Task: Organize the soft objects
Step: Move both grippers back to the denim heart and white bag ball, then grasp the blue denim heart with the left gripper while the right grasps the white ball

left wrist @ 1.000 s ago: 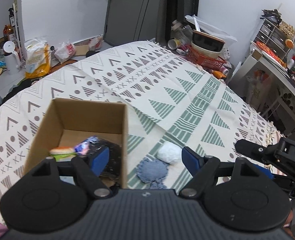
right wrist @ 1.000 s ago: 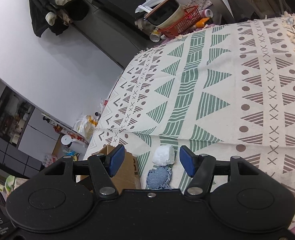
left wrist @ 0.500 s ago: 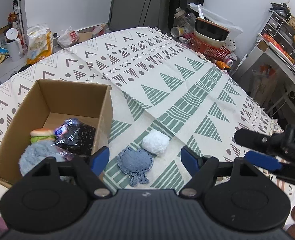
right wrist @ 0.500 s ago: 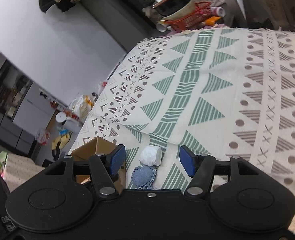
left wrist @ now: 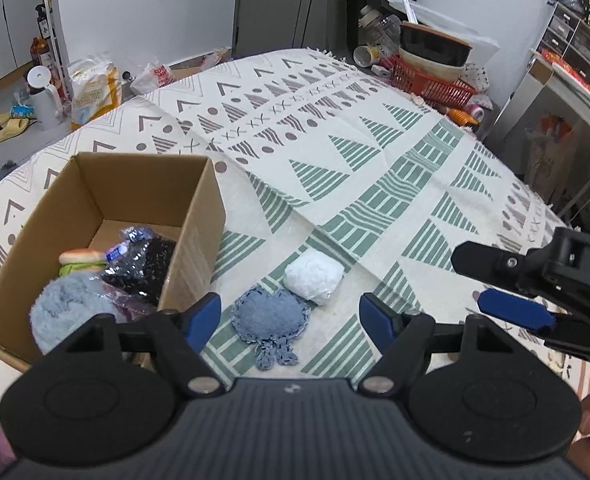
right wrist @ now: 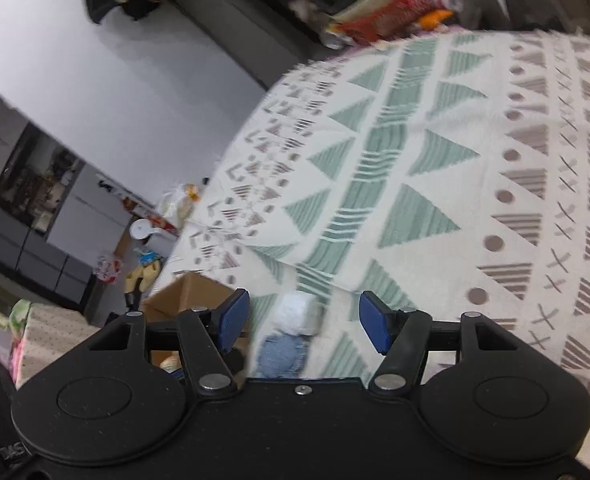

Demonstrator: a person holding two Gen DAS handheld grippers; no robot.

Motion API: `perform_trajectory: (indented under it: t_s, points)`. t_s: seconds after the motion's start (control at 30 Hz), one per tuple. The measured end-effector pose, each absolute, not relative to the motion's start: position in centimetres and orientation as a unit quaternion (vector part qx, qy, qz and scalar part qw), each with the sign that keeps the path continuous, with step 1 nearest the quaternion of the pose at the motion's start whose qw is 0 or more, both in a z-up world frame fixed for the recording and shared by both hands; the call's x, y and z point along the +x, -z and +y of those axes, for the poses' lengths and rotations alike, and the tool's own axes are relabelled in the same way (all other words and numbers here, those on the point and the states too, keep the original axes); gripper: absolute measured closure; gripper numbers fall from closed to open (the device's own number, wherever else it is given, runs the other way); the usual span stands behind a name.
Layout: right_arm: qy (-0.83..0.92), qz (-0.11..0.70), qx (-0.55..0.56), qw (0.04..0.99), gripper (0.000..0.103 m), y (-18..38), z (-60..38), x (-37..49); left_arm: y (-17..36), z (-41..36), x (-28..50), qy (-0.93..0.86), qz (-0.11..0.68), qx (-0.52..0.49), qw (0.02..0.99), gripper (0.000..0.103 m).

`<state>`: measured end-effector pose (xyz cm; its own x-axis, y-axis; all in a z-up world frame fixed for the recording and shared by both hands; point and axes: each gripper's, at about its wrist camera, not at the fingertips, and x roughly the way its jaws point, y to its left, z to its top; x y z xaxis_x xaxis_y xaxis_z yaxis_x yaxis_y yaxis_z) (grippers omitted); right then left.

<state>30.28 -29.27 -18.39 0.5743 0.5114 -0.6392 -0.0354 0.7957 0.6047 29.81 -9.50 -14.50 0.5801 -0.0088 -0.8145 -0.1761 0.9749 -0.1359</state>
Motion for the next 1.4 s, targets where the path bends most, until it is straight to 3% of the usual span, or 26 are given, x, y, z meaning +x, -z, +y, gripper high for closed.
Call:
perform_trajectory:
  t_s: [0.57,0.8,1.17,1.3,1.4]
  points:
    - [-0.182,0.451,0.330,0.809,0.042,21.0,-30.6,32.0,18.4,-12.3,31.4,-0.074,0.475,-0.054,0.875,0.032]
    - [-0.191,0.463,0.326,0.802,0.042,21.7,-30.0,32.7,20.6,-12.1,32.5,-0.104,0.494,-0.051,0.862,0.041]
    - [-0.195,0.486,0.313,0.792,0.042,23.7,-28.5,33.7,23.2,-11.9,33.4,-0.117,0.509,-0.056,0.851,0.041]
    - [-0.205,0.483,0.315,0.791,0.042,24.2,-27.9,33.8,23.3,-11.1,33.4,-0.124,0.505,-0.079,0.851,0.065]
    - [-0.212,0.482,0.314,0.790,0.042,24.4,-27.3,33.9,23.2,-10.3,33.4,-0.126,0.507,-0.097,0.847,0.075]
